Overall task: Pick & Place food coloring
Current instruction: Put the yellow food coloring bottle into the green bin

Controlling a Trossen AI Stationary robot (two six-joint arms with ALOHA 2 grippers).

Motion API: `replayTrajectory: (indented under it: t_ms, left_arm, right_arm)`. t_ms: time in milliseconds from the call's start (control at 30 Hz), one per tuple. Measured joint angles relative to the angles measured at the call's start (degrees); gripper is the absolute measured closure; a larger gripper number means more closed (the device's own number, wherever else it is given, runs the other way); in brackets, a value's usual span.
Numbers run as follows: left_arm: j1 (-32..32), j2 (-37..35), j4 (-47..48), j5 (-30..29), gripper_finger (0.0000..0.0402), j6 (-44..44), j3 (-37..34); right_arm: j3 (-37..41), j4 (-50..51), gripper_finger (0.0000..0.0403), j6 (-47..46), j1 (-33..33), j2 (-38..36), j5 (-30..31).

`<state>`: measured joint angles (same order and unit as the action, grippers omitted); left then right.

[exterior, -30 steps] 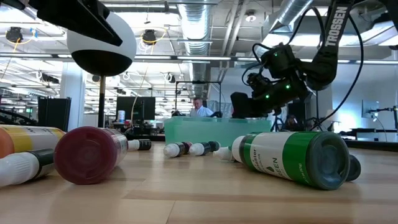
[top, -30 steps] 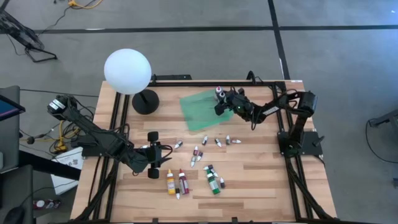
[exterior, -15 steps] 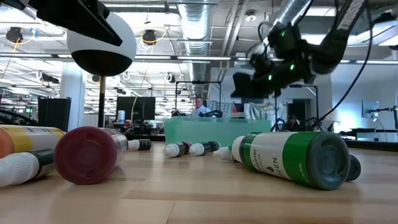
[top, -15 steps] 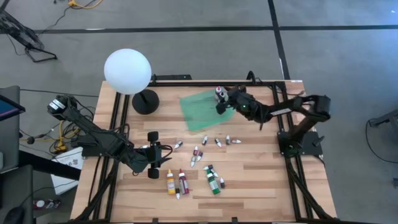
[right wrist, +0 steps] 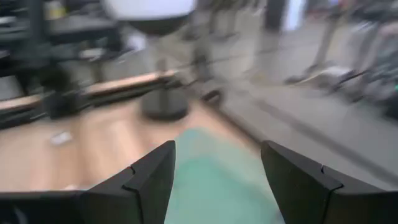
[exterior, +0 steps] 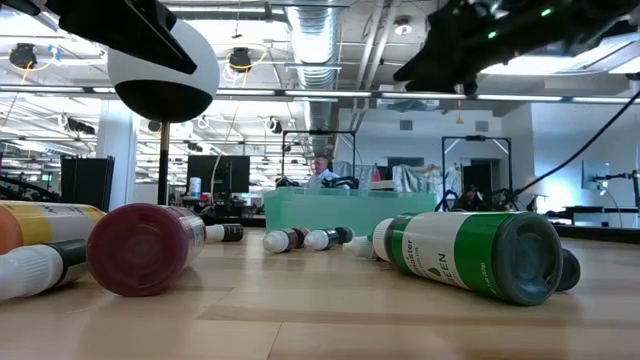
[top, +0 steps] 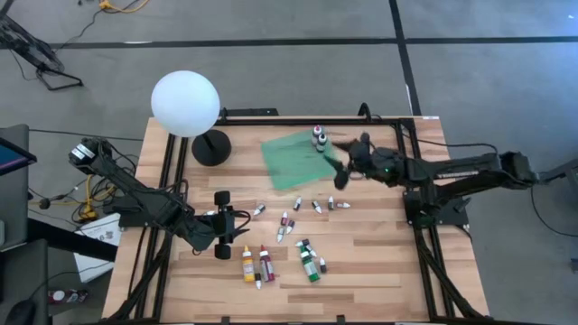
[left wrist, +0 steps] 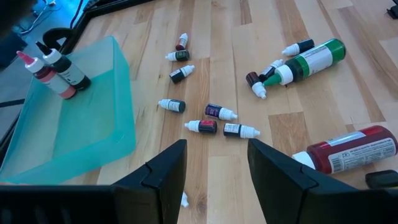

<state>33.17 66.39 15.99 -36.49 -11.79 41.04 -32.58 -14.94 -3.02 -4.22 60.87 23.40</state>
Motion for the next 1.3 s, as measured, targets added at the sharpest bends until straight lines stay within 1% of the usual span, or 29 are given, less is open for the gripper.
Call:
replayTrajectory:
  t_ms: [100, 200, 300, 400, 467, 533, 633, 767, 967, 1033, 1133, 1300]
  left_arm:
    - [0.00, 0.00, -0.01, 0.00, 0.0236, 0.00, 0.00]
    - [0.00, 0.00, -0.47, 1.05, 0.0236, 0.00, 0.00]
    - [0.00, 0.23, -1.97, 5.36, 0.0236, 0.97, 0.00]
    - [0.00, 1.68, -6.01, 11.22, 0.0236, 2.78, 0.00]
    - [0.00, 3.41, -9.54, 14.74, 0.0236, 3.47, 0.02]
    - [0.00, 5.50, -11.67, 17.04, 0.0236, 3.01, 0.02]
    - [0.02, 8.73, -12.35, 18.90, 0.0236, -2.82, 0.02]
    - [0.00, 12.72, -11.76, 22.21, 0.0236, -13.98, 0.02]
    - [0.00, 15.49, -10.50, 28.55, 0.0236, -27.14, 1.25]
    - [0.00, 15.43, -9.00, 29.55, 0.0236, -29.96, 2.52]
    - [0.05, 15.43, -7.44, 29.07, 0.0236, -32.68, 4.19]
    - [1.24, 16.62, -12.79, 27.14, 0.0236, -32.70, 4.72]
  right_arm:
    - [0.00, 4.77, 0.0173, -5.10, 5.08, -0.09, -2.42]
    - [0.00, 6.36, 0.0173, -8.87, 10.75, 1.88, -2.91]
    - [0.00, 6.29, 0.0173, -9.40, 16.64, 4.73, -2.93]
    - [0.01, 5.34, 0.0173, -9.12, 21.51, 7.45, -2.87]
    - [0.00, 4.71, 0.0173, -9.10, 23.87, 8.67, -2.49]
    - [0.00, 4.71, 0.0173, -9.05, 25.46, 9.62, -2.49]
    - [0.00, 4.42, 0.0173, -9.03, 26.64, 10.17, -2.43]
    - [-0.01, 4.24, 0.0173, -8.05, 26.72, 10.40, -2.43]
    - [-0.02, 4.55, 0.0173, -5.57, 26.74, 10.59, -2.49]
    - [-0.02, 4.76, 0.0173, -5.53, 26.74, 10.59, -2.49]
    - [-0.02, 5.59, 0.0173, -5.54, 26.74, 10.59, -2.49]
    - [-0.02, 6.40, 0.0173, -5.56, 26.90, 10.59, -2.74]
